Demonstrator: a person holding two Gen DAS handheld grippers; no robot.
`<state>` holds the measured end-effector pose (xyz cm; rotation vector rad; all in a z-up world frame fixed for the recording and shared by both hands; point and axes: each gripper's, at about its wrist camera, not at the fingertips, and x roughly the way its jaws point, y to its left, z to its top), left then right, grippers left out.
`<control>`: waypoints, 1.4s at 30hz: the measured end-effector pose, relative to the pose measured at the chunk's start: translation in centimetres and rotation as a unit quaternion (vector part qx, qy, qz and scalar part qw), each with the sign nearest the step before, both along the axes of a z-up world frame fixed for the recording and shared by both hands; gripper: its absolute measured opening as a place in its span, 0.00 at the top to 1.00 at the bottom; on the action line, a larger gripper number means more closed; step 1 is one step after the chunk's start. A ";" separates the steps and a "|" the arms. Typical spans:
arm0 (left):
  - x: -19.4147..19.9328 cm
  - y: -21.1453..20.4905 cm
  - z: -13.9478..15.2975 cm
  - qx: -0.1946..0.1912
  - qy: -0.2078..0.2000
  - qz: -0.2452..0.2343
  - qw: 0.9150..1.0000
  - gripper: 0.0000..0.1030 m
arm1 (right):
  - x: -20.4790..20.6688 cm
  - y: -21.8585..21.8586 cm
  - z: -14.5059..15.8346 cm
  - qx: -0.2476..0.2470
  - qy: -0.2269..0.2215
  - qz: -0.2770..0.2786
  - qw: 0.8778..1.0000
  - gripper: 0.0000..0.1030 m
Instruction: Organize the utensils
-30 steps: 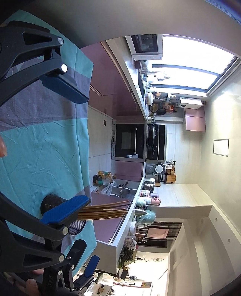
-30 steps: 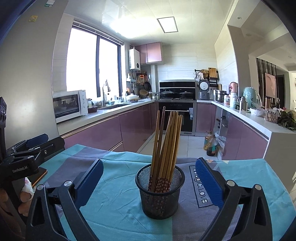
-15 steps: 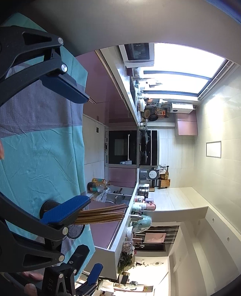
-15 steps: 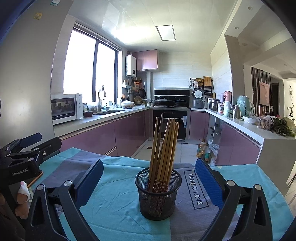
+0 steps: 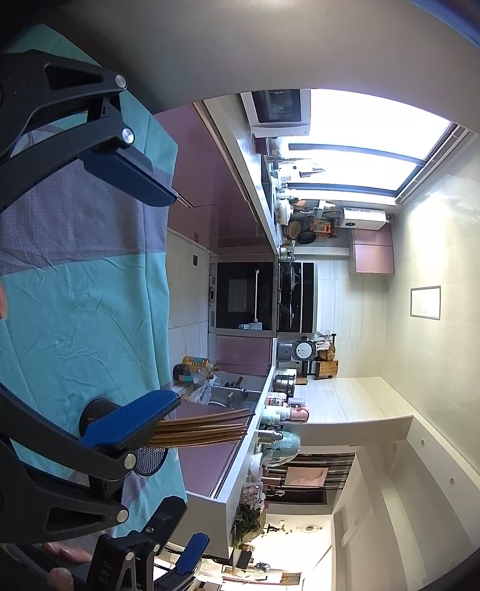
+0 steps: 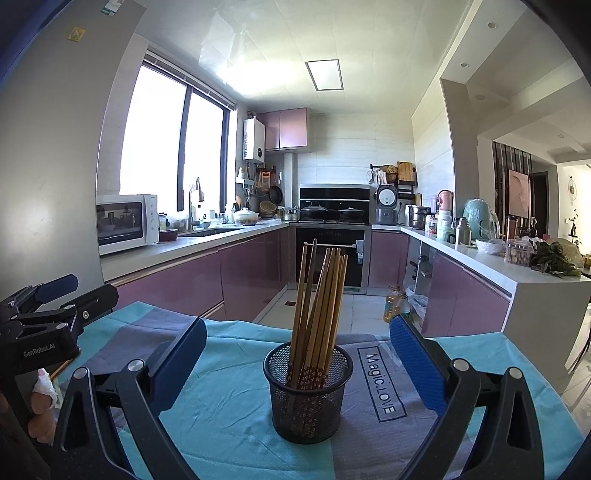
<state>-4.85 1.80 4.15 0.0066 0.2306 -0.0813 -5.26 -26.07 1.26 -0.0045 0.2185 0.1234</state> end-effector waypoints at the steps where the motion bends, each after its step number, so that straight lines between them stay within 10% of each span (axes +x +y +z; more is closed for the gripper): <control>1: -0.1 -0.1 0.0 0.001 -0.001 0.000 1.000 0.05 | 0.0 0.0 0.0 0.000 0.000 0.000 1.000 0.06; 42: -0.6 -0.1 0.2 0.000 -0.009 0.011 1.000 0.05 | -0.1 -0.3 0.1 0.007 -0.004 -0.008 1.000 0.06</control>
